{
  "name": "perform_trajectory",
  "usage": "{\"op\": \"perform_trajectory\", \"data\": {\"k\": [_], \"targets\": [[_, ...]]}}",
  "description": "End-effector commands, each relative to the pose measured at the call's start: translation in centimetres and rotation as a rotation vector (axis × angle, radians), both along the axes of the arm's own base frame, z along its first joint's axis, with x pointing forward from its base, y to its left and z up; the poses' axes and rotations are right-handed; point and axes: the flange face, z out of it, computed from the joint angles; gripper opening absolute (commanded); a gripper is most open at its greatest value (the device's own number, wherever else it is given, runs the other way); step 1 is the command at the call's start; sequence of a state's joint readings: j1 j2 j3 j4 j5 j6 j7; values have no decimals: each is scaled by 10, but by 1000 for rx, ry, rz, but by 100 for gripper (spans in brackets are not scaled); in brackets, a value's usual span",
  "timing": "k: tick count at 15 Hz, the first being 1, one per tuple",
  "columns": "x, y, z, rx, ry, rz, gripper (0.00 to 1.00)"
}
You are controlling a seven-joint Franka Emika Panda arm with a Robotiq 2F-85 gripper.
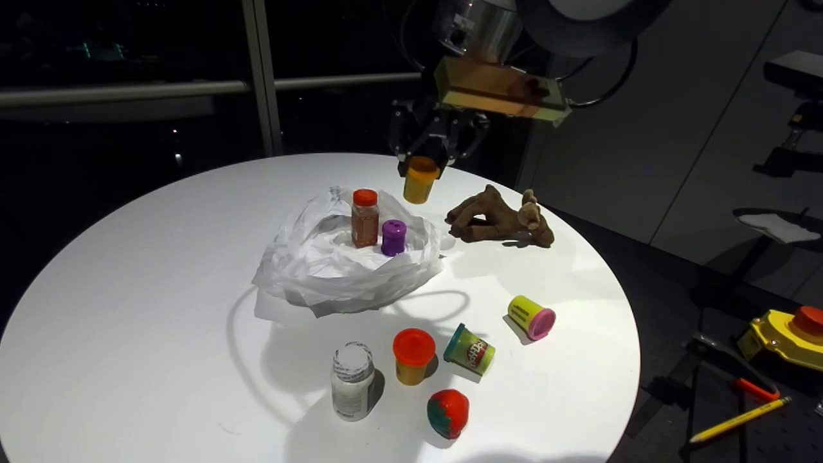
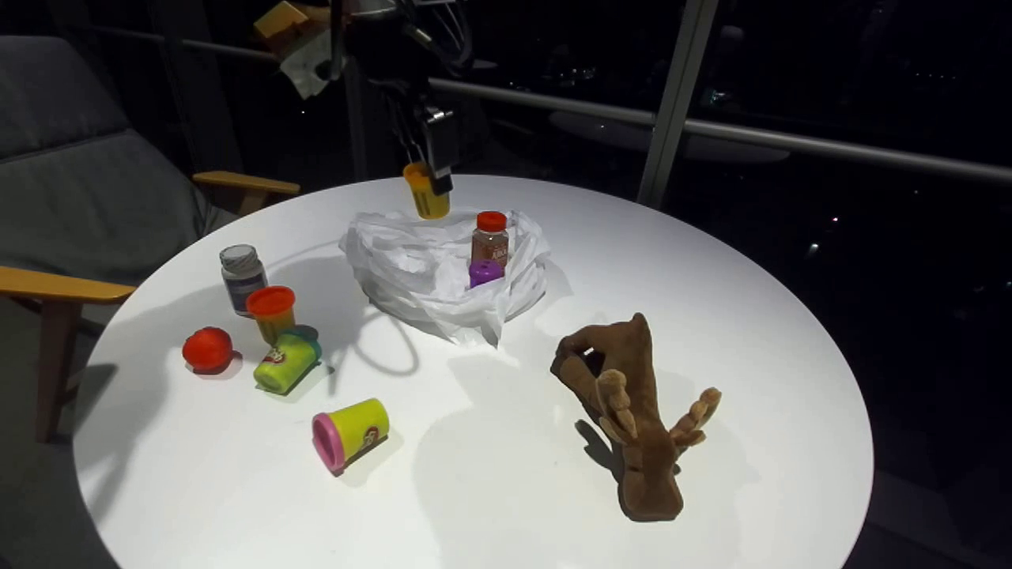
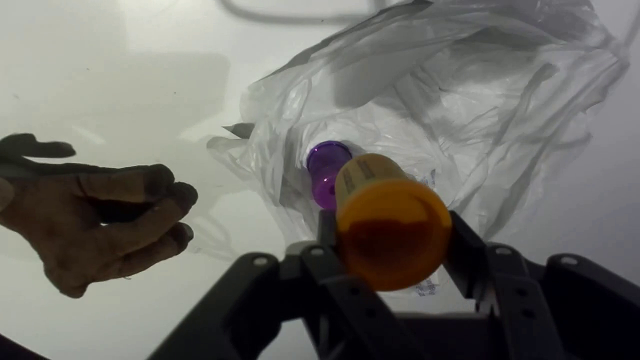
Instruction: Put the objects on the table in the plastic
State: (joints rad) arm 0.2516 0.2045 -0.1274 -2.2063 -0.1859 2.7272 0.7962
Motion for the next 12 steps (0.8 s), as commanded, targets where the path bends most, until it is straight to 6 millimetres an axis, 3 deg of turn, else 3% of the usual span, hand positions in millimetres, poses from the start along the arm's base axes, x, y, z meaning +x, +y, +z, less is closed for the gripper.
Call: {"op": "perform_trajectory", "data": {"k": [1, 6, 12], "targets": [[31, 8, -28, -1, 24, -13, 28], [53, 10, -89, -31, 63, -15, 28], [64, 10, -118, -11, 97, -35, 28]]}}
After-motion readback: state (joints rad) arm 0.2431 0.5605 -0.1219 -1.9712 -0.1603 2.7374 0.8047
